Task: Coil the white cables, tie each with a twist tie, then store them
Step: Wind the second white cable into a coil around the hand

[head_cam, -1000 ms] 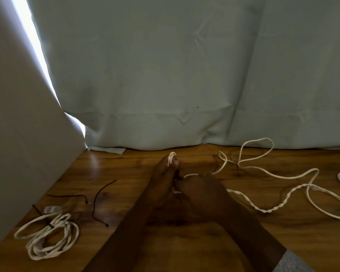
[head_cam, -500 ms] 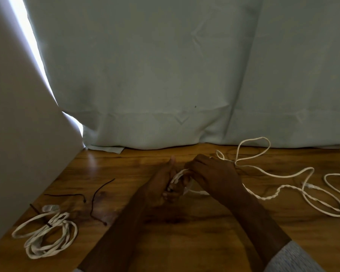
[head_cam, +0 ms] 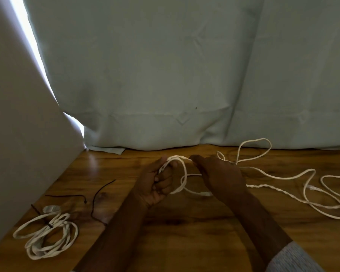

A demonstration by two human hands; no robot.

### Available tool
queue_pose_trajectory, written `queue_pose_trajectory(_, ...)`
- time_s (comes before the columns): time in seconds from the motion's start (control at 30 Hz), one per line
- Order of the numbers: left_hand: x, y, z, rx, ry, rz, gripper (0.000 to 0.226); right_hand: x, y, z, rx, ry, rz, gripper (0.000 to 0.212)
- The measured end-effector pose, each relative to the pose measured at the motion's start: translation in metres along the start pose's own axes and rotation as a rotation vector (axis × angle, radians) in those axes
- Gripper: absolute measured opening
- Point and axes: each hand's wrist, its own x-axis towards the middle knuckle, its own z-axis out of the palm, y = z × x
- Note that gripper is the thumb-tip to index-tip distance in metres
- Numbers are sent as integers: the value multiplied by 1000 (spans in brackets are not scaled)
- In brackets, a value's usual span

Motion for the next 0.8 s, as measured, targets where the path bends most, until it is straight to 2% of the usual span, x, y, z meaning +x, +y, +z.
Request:
queue_pose_trajectory(0.1, 2, 1, -2, -83, 74, 84, 41, -1, 3, 1, 1, -80, -1, 37)
queue_pose_trajectory(0.2, 3, 3, -2, -188, 8, 140, 43, -1, -2, 6, -25, -137, -22, 41)
queue_pose_trajectory(0.47, 2, 9, 0, -220, 44, 247, 53, -2, -21, -3, -9, -241, -70, 44)
queue_pose_trajectory(0.67, 0, 15, -1, -170, 248, 357, 52, -1, -24, -10, 24, -257, -63, 47)
queue_pose_trajectory(0.8, 4, 12, 2, -151, 289, 397, 50, -4, -37, -9, 69, -299, -110, 50)
